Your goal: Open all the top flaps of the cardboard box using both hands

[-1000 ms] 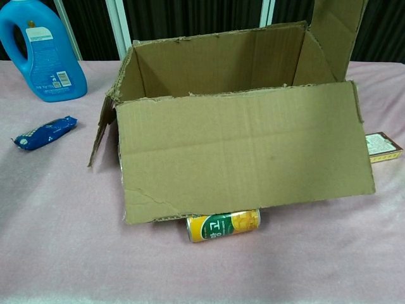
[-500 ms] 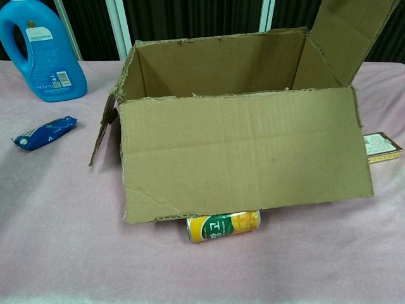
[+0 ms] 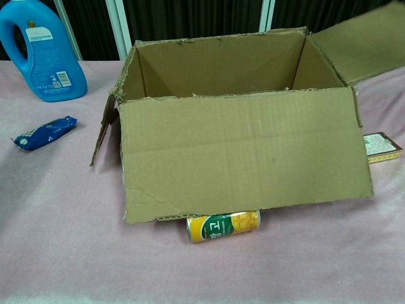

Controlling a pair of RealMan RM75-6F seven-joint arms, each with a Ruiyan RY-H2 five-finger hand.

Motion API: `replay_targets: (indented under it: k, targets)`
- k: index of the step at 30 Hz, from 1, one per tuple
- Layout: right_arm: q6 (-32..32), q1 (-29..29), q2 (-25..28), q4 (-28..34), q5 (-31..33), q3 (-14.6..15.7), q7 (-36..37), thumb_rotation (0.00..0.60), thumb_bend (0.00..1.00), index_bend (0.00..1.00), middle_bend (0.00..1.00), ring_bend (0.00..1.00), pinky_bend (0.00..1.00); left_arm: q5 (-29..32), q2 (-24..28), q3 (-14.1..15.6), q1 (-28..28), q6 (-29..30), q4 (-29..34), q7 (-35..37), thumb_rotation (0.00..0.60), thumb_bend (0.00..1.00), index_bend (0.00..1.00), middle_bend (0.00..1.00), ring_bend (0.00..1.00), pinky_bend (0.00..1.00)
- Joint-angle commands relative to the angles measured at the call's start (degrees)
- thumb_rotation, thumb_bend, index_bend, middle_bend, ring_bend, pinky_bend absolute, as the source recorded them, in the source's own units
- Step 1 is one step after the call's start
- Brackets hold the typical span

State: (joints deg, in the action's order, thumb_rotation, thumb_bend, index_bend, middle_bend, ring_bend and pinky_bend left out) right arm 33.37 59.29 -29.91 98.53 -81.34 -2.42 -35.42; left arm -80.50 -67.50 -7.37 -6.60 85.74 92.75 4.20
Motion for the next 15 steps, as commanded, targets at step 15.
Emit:
replay_targets:
  k: [15]
  targets:
    - [36.3, -26.5, -14.9, 9.1, 11.2, 0.1, 9.9, 0.6, 0.17, 0.0, 0.05, 0.01, 0.22, -1.9, 0.9, 1.6, -0.5, -0.8, -1.3, -5.3, 0.6, 0.22, 0.0, 0.0, 0.0, 0.0]
